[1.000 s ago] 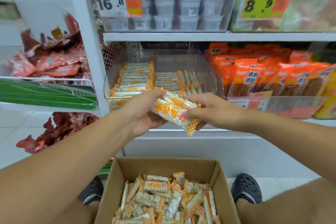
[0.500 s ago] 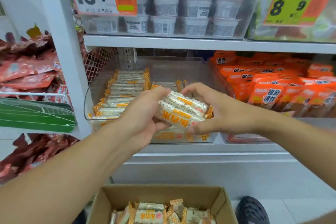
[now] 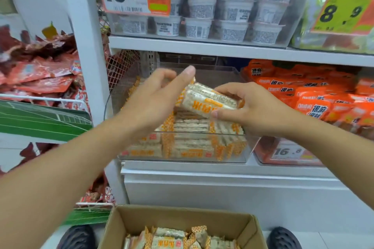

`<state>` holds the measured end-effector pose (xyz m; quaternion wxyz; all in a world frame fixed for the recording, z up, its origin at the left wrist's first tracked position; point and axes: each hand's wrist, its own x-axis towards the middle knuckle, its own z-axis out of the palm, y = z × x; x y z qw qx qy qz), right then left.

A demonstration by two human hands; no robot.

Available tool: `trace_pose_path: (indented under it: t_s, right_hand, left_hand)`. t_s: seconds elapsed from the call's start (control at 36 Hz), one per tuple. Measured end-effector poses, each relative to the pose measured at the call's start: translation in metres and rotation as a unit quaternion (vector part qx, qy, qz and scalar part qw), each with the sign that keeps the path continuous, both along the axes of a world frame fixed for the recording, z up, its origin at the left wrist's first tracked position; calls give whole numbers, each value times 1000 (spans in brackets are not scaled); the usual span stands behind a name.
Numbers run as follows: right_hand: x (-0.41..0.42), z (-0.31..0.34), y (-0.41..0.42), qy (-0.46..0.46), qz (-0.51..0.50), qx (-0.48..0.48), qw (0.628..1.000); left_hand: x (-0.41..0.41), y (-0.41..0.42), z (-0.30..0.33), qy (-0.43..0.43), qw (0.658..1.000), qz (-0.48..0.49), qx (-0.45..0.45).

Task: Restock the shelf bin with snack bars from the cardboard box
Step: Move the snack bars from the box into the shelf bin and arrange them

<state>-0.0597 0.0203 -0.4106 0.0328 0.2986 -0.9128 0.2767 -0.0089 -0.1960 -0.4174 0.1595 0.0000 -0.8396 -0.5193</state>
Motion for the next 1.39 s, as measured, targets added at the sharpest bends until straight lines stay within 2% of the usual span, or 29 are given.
trace_pose_path:
  t_s: [0.03,0.06,0.08,0.17,0.22,0.39,0.56,0.72,0.89,1.0,1.11,1.19,1.28,1.39]
  right_hand:
    - [-11,2,-3,-1,-34,22,999]
    - [-23,3,-7,-9,-65,41,997]
    - [-36,5,-13,-21,-87,54,995]
    - [-77,11,-34,-24,-105,145,984]
    - [-104,11,-46,-42,-105,193,975]
    - [-156,-6,-69,-32,-73,272,959]
    - [-174,-33,-85,57,-82,298,949]
    - [-170,-48,-82,39,-94,191,976]
    - [-169,-62,-96,-24,-148,168,974]
    - [-167,-65,-99,-4,-154,165,974]
    - [-171,-77,-89,19,-168,40,985]
    - [-173,-78,-87,21,-242,-61,968]
    - [-173,-75,-89,-31,-303,-93,948]
    - [-169,-69,-90,-113,-316,-121,934]
  left_hand:
    - [-6,-17,-2,35,987,24,-155]
    - [-13,-33,-7,48,964,33,-260]
    - [-19,-47,-14,26,944,29,-328]
    - [-28,-63,-38,-105,916,-20,-386]
    - [-33,-62,-49,-131,902,-55,-408]
    - [-43,-58,-58,-132,890,-76,-429]
    - [-45,-58,-62,-141,879,-69,-450]
    - [-45,-58,-64,-137,876,-65,-458]
    - [-45,-58,-63,-147,873,-67,-461]
    - [-45,-59,-64,-149,876,-68,-454]
    - [-45,-59,-66,-143,882,-61,-446]
    - [-46,-59,-66,-142,886,-60,-437]
    - [-46,-59,-66,-145,887,-61,-434]
    - [-45,-58,-64,-150,888,-59,-432]
